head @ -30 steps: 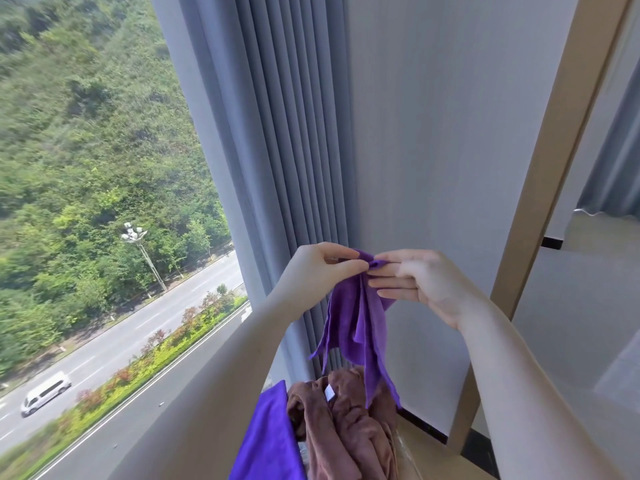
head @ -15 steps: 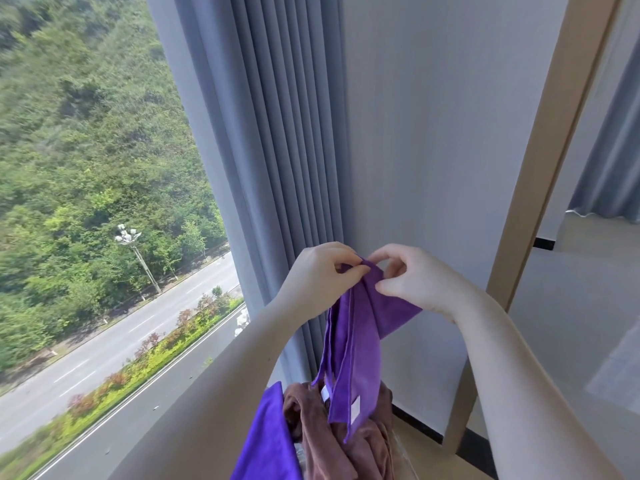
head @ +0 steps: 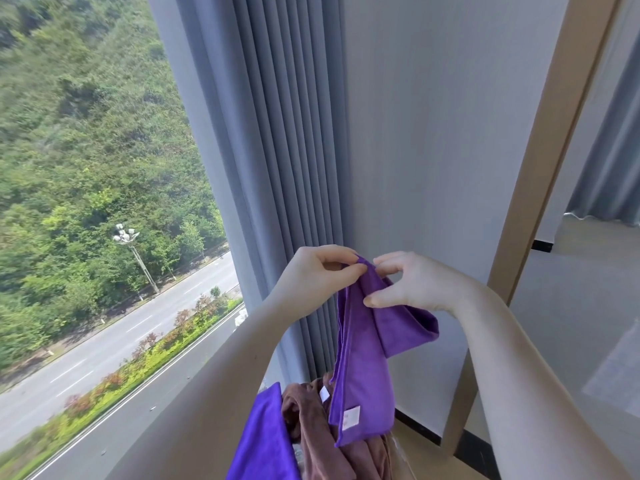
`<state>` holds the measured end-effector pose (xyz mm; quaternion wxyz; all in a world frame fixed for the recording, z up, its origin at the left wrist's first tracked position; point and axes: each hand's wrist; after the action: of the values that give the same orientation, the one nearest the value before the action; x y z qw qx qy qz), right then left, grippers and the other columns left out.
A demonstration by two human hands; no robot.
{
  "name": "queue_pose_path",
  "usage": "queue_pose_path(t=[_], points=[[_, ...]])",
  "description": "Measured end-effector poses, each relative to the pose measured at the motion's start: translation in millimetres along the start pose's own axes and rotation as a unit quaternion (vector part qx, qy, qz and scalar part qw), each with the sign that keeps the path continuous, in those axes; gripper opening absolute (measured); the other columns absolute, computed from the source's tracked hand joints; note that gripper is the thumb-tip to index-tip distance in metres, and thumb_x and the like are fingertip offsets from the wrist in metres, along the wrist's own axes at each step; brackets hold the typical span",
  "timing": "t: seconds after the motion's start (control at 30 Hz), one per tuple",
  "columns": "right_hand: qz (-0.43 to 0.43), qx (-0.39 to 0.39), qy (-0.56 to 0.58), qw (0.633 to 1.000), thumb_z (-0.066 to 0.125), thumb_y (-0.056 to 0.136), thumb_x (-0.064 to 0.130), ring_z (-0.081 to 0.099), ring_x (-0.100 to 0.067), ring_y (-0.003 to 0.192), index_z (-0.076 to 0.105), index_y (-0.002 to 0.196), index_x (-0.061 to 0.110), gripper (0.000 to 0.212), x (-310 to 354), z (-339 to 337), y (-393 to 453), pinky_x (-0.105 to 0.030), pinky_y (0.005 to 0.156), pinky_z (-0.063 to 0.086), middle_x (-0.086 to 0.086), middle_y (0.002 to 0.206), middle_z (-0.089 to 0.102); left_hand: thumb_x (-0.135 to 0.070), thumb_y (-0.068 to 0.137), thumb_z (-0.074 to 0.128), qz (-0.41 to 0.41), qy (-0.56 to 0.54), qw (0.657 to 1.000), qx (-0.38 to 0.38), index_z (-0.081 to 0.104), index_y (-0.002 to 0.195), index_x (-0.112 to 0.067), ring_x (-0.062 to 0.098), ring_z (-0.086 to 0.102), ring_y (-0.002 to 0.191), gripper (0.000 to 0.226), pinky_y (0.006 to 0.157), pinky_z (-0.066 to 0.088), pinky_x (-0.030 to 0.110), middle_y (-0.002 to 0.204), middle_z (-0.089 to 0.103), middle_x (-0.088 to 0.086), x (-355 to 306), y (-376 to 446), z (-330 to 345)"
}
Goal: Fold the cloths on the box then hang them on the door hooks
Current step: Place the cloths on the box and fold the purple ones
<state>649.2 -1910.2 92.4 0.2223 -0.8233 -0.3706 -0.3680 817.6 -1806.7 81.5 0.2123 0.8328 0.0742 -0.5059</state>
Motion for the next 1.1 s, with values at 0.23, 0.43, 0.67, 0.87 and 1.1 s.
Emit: queue_pose_path(t=[0.23,0.43,0.67,0.87,1.1], points=[[0.129,0.046,-0.11,0.984,0.086,0.063,0.054,0.072,-0.021,0.096,0.079,0.095,0.018,0.049,-24,-1,0,-0.035,0.087,0.055,-0.004,0.099,0.078,-0.013,0.093,0.071,-0.035,-0.073,0.994,-0.072,0.081,0.091,-0.011,0.006,0.07,0.084,0.01,0.078,0.053,0.018,0.093,0.079,0.002,-6,0,-32],[0.148,0.014,-0.092,0.985,0.085,0.074,0.044,0.058,-0.018,0.072,0.076,0.092,0.007,0.042,-24,-4,4,-0.03,0.067,0.041,-0.002,0.075,0.062,-0.013,0.093,0.069,-0.087,-0.043,0.992,-0.078,0.075,0.085,-0.011,0.008,0.063,0.073,0.009,0.078,0.049,0.026,0.079,0.072,-0.001,12,1,-40],[0.109,0.03,-0.081,0.99,0.082,0.079,0.038,0.057,-0.017,0.078,0.08,0.09,0.012,0.028,-24,5,15,-0.029,0.07,0.042,0.0,0.08,0.064,-0.007,0.082,0.069,-0.085,-0.038,0.995,-0.039,0.073,0.078,-0.011,0.011,0.061,0.073,0.007,0.078,0.048,0.032,0.081,0.073,0.001,9,2,-38],[0.165,-0.091,-0.098,0.977,0.084,0.073,0.046,0.048,-0.023,0.06,0.053,0.06,0.011,0.048,-29,-3,24,-0.032,0.062,0.033,-0.003,0.059,0.047,-0.012,0.07,0.066,-0.09,-0.06,0.992,-0.063,0.07,0.071,-0.009,0.024,0.06,0.084,0.005,0.098,0.05,0.061,0.088,0.074,0.008,9,8,-52],[0.12,-0.155,-0.084,0.977,0.079,0.069,0.055,0.047,-0.02,0.061,0.071,0.084,0.003,0.055,-19,-12,28,-0.033,0.063,0.034,-0.001,0.063,0.047,-0.008,0.079,0.069,-0.094,-0.068,0.989,-0.092,0.071,0.074,-0.008,0.021,0.064,0.082,0.005,0.099,0.054,0.057,0.08,0.068,0.009,13,15,-54]])
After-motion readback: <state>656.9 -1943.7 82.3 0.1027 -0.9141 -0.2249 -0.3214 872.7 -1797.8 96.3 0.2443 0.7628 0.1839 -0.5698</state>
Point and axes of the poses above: each hand's wrist, its own y-axis towards the middle knuckle, its own z-axis out of the palm, x = y × z
